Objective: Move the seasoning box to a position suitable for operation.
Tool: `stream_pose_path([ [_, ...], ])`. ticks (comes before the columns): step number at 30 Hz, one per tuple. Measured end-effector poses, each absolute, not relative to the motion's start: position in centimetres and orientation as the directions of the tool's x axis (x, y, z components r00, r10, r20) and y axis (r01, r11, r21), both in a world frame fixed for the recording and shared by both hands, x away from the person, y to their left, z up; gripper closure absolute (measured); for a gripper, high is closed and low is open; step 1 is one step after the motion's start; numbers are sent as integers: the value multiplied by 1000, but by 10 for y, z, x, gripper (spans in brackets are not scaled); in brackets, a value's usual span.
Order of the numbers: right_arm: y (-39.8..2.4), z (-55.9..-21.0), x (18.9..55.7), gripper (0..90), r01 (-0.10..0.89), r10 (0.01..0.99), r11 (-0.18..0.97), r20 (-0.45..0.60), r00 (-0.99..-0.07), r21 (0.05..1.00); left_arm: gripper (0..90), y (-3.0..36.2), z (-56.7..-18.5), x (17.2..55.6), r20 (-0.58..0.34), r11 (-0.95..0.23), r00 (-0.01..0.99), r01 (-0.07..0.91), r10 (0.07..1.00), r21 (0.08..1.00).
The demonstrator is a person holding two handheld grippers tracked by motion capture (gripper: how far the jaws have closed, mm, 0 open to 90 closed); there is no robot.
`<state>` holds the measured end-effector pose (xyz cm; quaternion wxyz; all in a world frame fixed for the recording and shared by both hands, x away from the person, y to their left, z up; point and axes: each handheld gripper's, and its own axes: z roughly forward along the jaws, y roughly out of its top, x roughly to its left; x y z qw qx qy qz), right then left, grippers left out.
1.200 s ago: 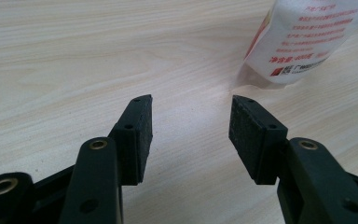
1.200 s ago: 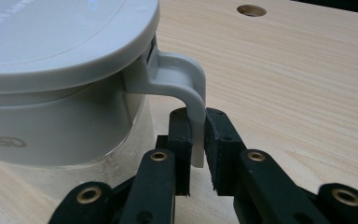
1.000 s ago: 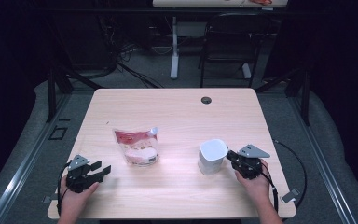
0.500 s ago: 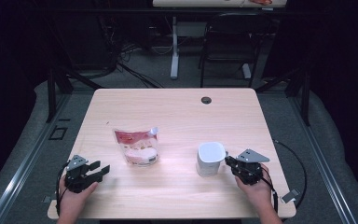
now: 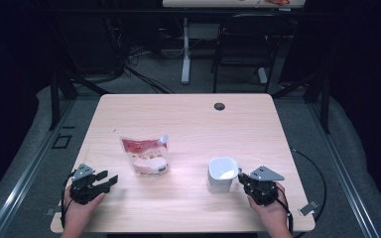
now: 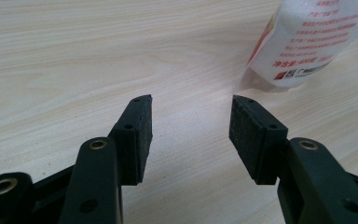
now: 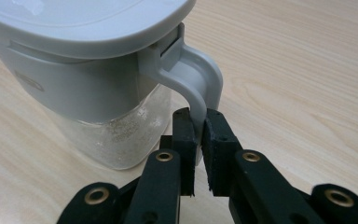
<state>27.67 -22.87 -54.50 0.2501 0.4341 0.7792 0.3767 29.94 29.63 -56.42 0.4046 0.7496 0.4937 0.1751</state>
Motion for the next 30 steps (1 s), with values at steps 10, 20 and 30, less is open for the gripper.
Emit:
stream_pose_path([
  [10,-220,-543,266,829,497,853,348,-48,-520,795,494,295,-564,299,-136,-185,452,597,881,781],
  [20,-228,-534,258,743,486,841,281,32,-541,827,494,296,-562,296,-137,-183,454,591,880,785],
  [30,-234,-519,253,754,429,840,235,39,-541,872,498,295,-561,296,-140,-184,459,591,877,786],
])
